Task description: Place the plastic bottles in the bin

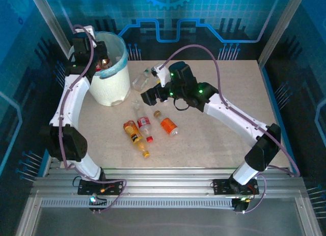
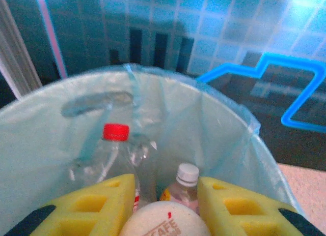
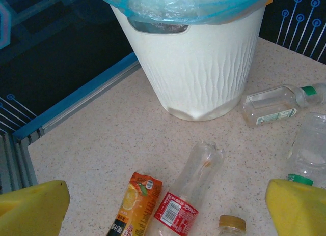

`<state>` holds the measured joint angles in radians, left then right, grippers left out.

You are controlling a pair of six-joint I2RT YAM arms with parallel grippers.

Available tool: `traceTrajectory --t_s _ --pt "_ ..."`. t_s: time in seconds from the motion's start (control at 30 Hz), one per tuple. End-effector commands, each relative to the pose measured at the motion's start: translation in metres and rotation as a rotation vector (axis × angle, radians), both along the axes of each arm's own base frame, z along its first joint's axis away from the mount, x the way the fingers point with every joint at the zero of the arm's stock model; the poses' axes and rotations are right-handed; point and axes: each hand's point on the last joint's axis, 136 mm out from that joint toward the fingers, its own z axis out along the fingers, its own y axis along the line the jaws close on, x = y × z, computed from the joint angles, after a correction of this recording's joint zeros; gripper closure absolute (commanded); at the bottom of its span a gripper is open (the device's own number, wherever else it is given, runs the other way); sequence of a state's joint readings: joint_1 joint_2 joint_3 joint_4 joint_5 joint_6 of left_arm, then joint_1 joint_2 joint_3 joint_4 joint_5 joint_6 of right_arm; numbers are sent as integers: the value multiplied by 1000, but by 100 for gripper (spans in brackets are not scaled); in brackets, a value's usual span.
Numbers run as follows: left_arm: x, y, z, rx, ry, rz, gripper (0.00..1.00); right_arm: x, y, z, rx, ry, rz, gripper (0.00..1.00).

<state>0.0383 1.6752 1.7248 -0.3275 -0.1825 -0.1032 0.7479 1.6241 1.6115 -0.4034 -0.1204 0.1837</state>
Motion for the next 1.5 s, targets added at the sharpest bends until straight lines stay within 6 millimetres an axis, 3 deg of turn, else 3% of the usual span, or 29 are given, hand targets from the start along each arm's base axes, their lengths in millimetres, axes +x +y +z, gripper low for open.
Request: traceTrajectory --t_s 0.0,0.17,0.37,0.67,0.8,0.93,1.13,1.27,1.47 --pt "6 -7 -16 -19 53 -83 99 -1 6 -2 -13 14 -1 0" --pt "21 0 -64 -122 116 -128 99 -1 9 -14 -30 43 8 0" --pt "32 2 -96 -169 168 -159 98 -1 9 -23 -56 61 10 0" --pt "36 -8 -131 -165 278 -238 93 1 12 -29 -72 73 11 0" --pt "36 -8 -132 -150 297 -247 86 2 12 -30 -78 79 11 0" --pt "36 -9 -104 -153 255 -253 62 2 12 -28 -81 80 12 0" --pt "25 -13 -7 -161 51 -252 33 4 11 -24 -80 75 2 0" --pt "5 -11 48 -151 -65 -229 27 5 12 -25 -84 83 -4 0" --pt "-35 -10 89 -136 -158 -189 26 11 10 -39 -127 115 -32 0"
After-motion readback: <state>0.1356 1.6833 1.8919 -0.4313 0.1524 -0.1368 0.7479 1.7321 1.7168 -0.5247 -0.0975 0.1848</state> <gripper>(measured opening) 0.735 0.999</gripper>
